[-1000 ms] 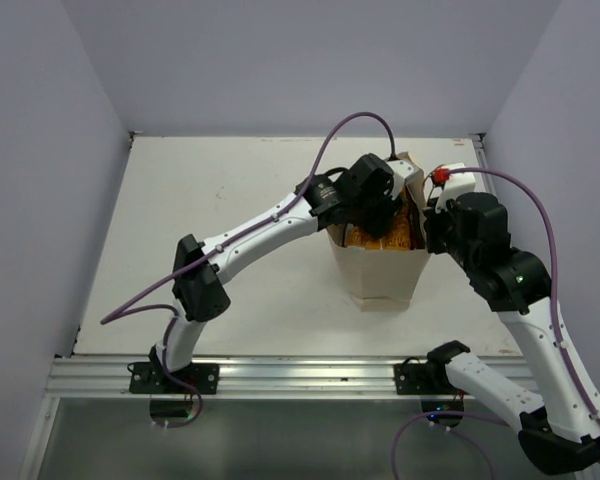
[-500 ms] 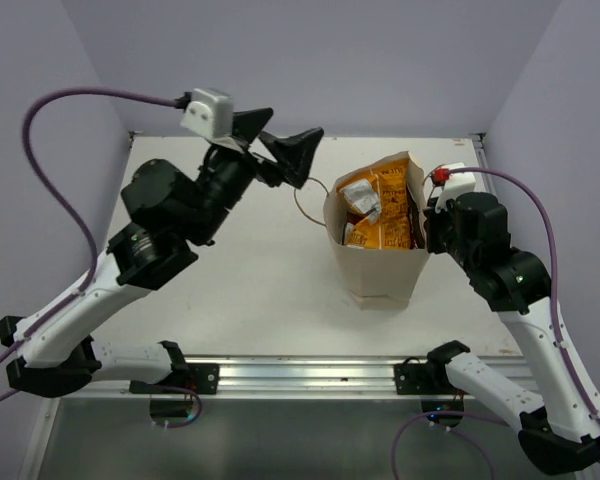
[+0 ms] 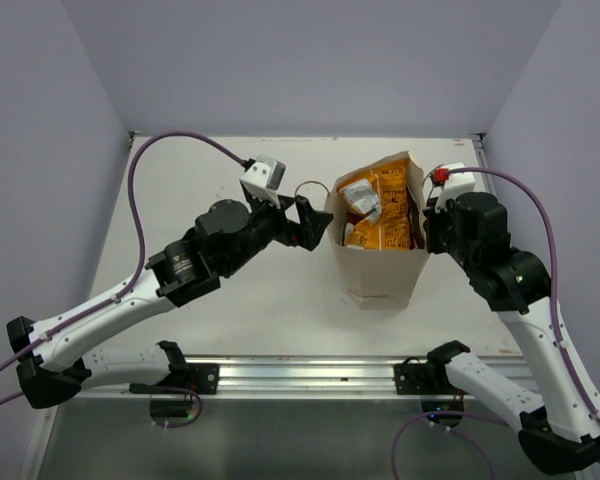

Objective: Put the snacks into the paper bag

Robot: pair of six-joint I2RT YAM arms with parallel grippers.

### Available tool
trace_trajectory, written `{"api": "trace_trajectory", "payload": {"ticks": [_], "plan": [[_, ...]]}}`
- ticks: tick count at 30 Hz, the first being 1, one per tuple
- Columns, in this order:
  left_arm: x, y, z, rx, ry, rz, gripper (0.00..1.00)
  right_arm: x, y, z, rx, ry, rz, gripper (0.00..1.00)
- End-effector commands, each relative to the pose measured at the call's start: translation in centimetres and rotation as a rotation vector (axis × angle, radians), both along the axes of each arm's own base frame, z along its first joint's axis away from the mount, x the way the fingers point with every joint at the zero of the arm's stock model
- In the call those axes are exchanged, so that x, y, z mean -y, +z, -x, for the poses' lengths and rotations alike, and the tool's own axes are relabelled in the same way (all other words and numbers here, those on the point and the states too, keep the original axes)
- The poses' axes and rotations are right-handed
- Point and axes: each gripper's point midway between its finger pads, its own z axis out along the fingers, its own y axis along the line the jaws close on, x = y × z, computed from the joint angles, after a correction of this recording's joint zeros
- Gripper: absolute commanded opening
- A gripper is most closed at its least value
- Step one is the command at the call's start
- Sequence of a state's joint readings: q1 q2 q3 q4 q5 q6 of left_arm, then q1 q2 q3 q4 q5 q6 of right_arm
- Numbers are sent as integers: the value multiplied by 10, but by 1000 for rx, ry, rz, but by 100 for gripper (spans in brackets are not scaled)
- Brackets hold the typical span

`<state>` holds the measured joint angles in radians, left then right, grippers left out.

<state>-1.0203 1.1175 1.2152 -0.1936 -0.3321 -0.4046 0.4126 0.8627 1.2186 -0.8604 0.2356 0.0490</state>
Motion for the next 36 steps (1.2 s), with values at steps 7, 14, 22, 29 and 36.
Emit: {"api": "trace_trajectory", "payload": {"ticks": [7,14,22,29,36], "plan": [[32,-22,9,-124,-123,133,100,-6,21,1,68,29,-43,6],[33,-45,-3,-146,-70,85,100,-6,21,1,71,27,-44,6],[39,-75,-17,-168,-46,27,100,-6,20,2,71,29,-45,6],[37,-67,-26,-161,1,20,64,-6,20,1,68,29,-43,5],[24,-53,-23,-125,35,1,8,-8,17,-1,59,31,-41,5]]}}
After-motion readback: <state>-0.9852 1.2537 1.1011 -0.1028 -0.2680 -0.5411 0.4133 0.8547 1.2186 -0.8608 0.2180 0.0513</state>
